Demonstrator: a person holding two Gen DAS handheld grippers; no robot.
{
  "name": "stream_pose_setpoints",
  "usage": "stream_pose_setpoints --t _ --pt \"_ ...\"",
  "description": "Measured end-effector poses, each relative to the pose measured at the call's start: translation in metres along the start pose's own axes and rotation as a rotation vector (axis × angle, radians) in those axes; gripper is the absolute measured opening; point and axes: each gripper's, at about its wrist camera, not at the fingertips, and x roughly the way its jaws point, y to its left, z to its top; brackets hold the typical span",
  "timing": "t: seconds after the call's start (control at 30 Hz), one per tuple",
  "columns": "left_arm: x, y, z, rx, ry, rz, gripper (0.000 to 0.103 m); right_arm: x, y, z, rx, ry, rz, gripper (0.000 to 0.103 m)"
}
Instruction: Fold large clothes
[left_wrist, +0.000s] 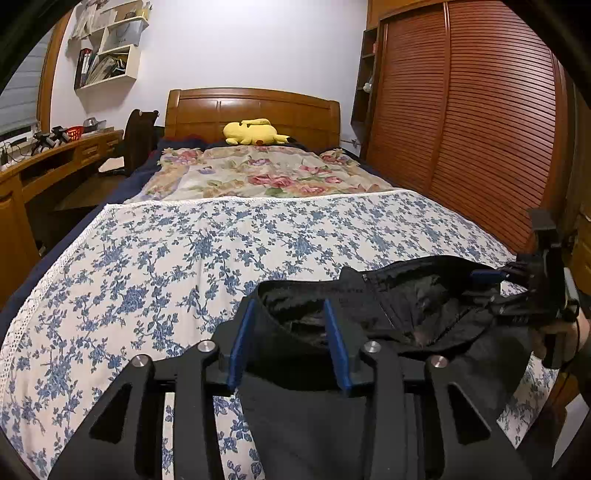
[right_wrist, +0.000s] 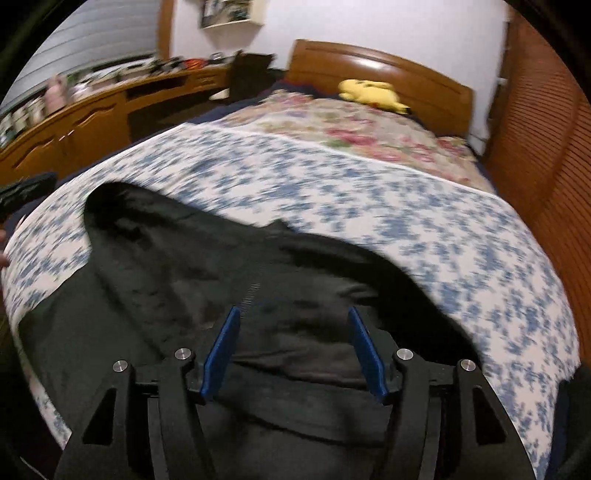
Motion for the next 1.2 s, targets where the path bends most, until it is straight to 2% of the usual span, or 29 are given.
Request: stream_pose_setpoints --t 0.13,0.2,0.43,0.53,0.73,0.8,0.87,0.9,1.0,1.2 --pt "-0.003 0.007 -0.007 -0.003 0.006 0.005 0.049 0.005 0.019 0.004 -0.032 0.012 0.075 0.063" --pt "-0.004 0.011 -0.01 -0.01 0.007 0.01 0.058 0.005 0.031 0.006 -0.052 0.01 0.109 0.063" --pt "-0.005 0.027 -0.018 -0.035 0.016 0.03 0.062 0.008 0.052 0.005 -0.117 0.029 0.2 0.063" --pt "-0.005 0.029 -0.019 -0.036 0.019 0.035 0.063 0.02 0.053 0.004 -0.15 0.061 0.189 0.063" --pt "-0.005 0.029 -0.02 -0.036 0.018 0.037 0.065 0.056 0.037 0.007 -0.177 0.144 0.088 0.062" --pt "-0.004 0.028 -0.021 -0.034 0.019 0.037 0.065 0.071 0.029 0.014 -0.197 0.149 0.073 0.031" --pt "-0.004 0.028 -0.021 -0.034 0.019 0.043 0.065 0.088 0.024 0.023 -0.201 0.171 0.066 0.013" --pt "-0.005 0.029 -0.021 -0.035 0.017 0.047 0.065 0.096 0.019 0.029 -0.191 0.174 0.062 0.008" --pt "-0.004 0.031 -0.021 -0.038 0.019 0.051 0.065 0.114 0.018 0.047 -0.204 0.156 0.018 0.004" --pt "-0.002 0.033 -0.022 -0.044 0.024 0.059 0.065 0.148 0.032 0.081 -0.231 0.125 -0.045 0.004"
